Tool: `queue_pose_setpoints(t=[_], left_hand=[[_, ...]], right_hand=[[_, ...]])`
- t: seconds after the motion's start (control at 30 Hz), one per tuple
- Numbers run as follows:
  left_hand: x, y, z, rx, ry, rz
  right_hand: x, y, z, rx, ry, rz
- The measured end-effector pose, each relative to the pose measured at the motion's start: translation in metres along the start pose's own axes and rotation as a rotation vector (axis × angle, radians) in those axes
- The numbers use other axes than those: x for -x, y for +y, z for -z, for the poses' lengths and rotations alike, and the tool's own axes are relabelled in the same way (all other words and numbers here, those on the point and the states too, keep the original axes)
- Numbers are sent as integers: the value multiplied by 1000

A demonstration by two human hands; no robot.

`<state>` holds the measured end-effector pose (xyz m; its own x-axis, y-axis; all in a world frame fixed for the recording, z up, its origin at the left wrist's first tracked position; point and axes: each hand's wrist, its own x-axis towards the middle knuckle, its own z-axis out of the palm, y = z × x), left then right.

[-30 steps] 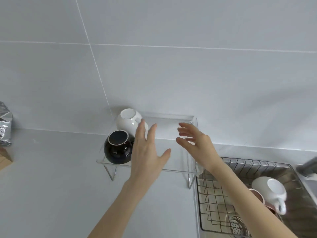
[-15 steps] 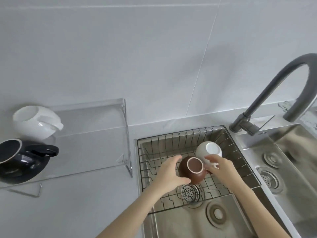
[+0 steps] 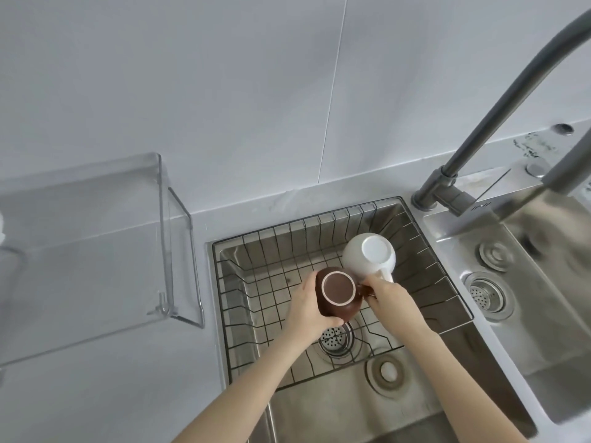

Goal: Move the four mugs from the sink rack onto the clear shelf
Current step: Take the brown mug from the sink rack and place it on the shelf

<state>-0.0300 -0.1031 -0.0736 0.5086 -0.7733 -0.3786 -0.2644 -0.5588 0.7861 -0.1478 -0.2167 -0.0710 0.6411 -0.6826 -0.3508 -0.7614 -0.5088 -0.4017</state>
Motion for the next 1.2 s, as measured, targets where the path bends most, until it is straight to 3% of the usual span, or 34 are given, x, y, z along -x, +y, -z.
queue_pose_setpoints(t=[0.4, 0.6, 0.87, 1.2], left_hand=[[10, 21, 37, -28, 52, -52], [37, 51, 109, -67, 213, -174], [87, 70, 226, -8, 383, -227], [93, 15, 332, -7, 440, -148]], right_hand=[[9, -25, 27, -277, 184, -36], [23, -87, 86, -400, 237, 121], [38, -206, 138, -498, 174, 368], [3, -322, 104, -593, 18, 425]])
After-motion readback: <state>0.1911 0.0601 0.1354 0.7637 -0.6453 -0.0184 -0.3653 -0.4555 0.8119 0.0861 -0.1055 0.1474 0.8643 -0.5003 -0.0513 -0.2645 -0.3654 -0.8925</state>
